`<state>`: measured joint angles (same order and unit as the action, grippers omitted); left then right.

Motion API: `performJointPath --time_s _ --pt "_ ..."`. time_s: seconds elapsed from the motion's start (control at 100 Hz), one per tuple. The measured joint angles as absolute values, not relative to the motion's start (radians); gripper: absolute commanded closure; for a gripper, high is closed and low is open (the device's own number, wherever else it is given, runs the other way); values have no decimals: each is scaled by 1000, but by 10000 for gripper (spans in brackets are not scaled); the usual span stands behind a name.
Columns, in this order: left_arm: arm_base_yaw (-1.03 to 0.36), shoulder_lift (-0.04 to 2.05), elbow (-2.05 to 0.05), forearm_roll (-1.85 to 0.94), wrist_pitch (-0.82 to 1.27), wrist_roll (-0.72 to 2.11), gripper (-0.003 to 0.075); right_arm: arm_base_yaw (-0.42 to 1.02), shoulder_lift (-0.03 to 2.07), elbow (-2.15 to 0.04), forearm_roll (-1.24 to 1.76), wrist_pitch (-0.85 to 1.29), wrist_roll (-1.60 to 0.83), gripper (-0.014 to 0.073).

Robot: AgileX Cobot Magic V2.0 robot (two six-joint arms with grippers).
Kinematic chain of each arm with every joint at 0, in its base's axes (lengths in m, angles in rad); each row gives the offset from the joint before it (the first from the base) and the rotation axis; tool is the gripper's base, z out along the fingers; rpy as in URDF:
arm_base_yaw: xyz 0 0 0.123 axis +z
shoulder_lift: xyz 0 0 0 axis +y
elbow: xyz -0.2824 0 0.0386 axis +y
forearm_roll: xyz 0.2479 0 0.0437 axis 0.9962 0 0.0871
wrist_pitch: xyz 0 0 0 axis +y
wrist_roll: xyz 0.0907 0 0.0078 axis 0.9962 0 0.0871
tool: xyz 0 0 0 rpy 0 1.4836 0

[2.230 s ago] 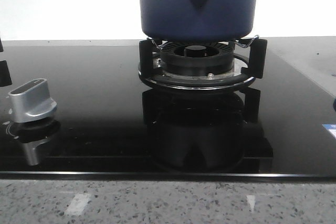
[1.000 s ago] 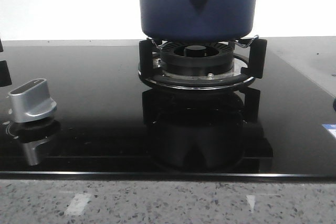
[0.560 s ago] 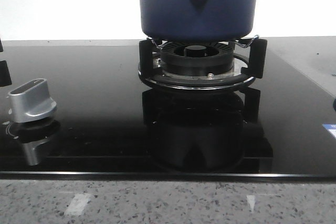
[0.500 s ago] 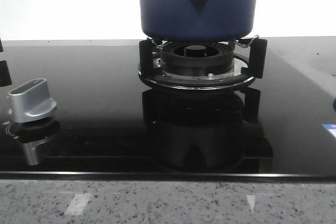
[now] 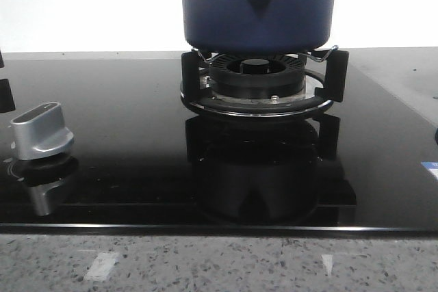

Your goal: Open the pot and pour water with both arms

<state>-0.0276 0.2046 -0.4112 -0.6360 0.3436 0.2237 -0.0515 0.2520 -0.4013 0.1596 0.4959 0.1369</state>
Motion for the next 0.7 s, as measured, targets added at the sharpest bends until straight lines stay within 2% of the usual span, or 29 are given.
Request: performJointPath --time_s 0.26,0.34,0.36,0.41,0.48,0.53,0.6,0.7 --pt "-28 600 -769 -768 611 526 738 -24 594 -732 49 700 110 633" --pt "-28 699 -838 -871 673 652 699 -12 642 -773 51 727 76 548" --pt "-28 722 -851 -905 688 688 676 -7 650 -781 53 732 67 524" --pt "-28 774 -877 -985 719 767 606 -2 662 -794 57 743 55 402" --pt "-28 845 -905 -1095 754 869 459 1 669 -806 60 759 44 223" --pt "-28 894 -917 -1176 774 929 330 4 670 -808 61 763 37 129" --pt "-28 964 -929 -1278 802 1014 218 4 670 -810 61 767 33 81" --pt "-41 1068 -943 -1391 851 1149 198 4 670 -810 61 772 28 88"
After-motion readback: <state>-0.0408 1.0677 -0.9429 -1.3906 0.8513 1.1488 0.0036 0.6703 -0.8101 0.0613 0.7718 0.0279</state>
